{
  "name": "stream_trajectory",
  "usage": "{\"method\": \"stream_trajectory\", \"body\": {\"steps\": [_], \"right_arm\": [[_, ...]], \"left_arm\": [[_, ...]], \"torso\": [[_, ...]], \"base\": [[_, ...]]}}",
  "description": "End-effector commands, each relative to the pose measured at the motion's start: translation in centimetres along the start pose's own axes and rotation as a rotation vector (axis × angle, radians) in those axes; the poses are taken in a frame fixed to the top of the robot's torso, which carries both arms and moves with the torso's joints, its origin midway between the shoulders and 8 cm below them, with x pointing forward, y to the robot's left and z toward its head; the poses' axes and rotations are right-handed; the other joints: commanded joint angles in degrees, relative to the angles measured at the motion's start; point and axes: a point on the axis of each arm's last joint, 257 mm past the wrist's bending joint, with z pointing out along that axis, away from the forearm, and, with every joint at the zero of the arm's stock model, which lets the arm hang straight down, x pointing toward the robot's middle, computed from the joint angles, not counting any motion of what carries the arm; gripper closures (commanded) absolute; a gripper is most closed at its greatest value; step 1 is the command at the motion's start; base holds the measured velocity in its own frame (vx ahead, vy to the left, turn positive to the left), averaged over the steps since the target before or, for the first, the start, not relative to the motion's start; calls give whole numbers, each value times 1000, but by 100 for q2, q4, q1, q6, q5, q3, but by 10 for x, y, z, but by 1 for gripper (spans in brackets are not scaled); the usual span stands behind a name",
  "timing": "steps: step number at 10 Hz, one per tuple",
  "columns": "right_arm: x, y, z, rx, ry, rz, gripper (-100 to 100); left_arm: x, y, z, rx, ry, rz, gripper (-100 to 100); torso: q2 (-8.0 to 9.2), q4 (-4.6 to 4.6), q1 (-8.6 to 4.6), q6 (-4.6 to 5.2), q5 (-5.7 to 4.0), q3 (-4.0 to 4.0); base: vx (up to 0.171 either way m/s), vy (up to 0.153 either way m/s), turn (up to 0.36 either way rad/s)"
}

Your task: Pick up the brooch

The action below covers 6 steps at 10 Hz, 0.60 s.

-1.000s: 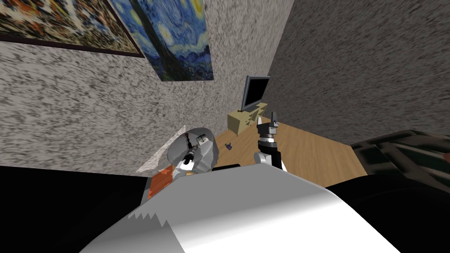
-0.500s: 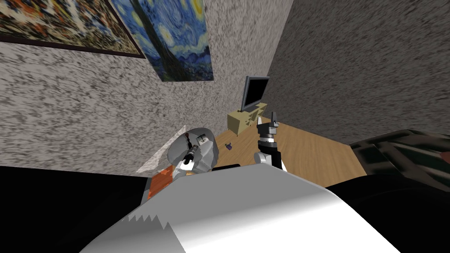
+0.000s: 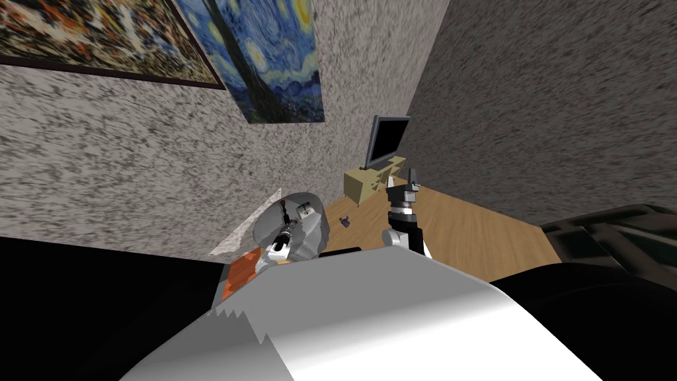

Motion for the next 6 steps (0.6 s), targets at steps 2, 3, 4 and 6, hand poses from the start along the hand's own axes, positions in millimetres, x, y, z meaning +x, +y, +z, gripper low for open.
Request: {"method": "stream_trajectory", "body": {"steps": [2, 3, 4, 6], "right_arm": [[0, 0, 0, 0, 0, 0, 0], [0, 0, 0, 0, 0, 0, 0], [0, 0, 0, 0, 0, 0, 0], [0, 0, 0, 0, 0, 0, 0]], "left_arm": [[1, 3, -12, 21, 7, 9, 100], [3, 4, -17, 29, 11, 12, 100], [4, 5, -22, 38, 16, 14, 100], [9, 5, -32, 57, 28, 18, 100]], "torso": [[-1, 0, -3, 1, -1, 0], [-4, 0, -3, 1, -2, -2], [-2, 0, -1, 0, -2, -1], [2, -2, 3, 0, 0, 0]], "base": [[65, -57, 82], [60, -47, 106], [51, -40, 99], [47, -40, 70]]}}
